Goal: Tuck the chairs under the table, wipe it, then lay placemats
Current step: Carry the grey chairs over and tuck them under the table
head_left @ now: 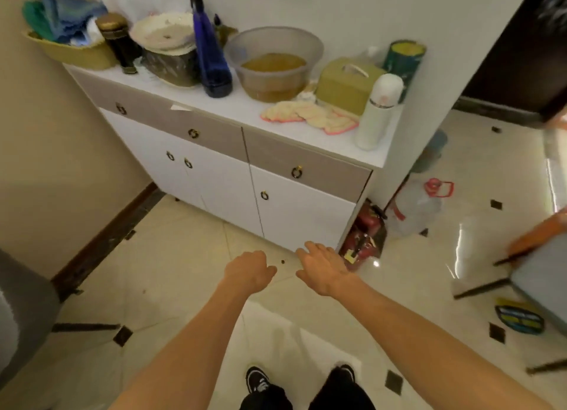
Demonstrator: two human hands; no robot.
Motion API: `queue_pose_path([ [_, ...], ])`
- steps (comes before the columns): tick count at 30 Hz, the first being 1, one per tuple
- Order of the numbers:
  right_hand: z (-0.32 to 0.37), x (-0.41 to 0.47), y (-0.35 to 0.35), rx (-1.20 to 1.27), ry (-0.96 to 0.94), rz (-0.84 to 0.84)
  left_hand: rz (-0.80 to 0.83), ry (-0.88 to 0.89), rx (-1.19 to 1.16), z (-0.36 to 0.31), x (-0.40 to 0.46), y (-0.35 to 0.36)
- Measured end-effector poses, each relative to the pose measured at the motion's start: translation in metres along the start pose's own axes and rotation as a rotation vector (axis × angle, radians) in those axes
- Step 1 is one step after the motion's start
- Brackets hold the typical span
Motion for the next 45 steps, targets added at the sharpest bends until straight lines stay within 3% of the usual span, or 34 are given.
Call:
queue_pose_path([
  [9,-0.215,-0.142,0.039,0.158,0.301,-0.029,0.151,0.349,0.17,-0.246,0.021,0.098],
  [17,-0.418,-0.289,0.074,0.205,0.692,-0.047,0.26,0.629,0.341,-0.477,0.022,0.198],
  [26,-0.549,-0.355,0.099,0.273,0.919,-0.062,0.323,0.807,0.416,-0.626,0.041,0.25],
  [45,-0.837,-0.39,0.106,0.116,0.989,0.069,0.462,0.969,0.329,-0.894,0.146,0.304],
])
Point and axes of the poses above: each hand's wrist, its own x-axis towards the middle knuckle, its own y-axis out of the palm, z = x × y, the point moved 1 cm from there along x, towards the middle knuckle, and after that the axes turned 14 degrees about y, right-handed, at the moved point
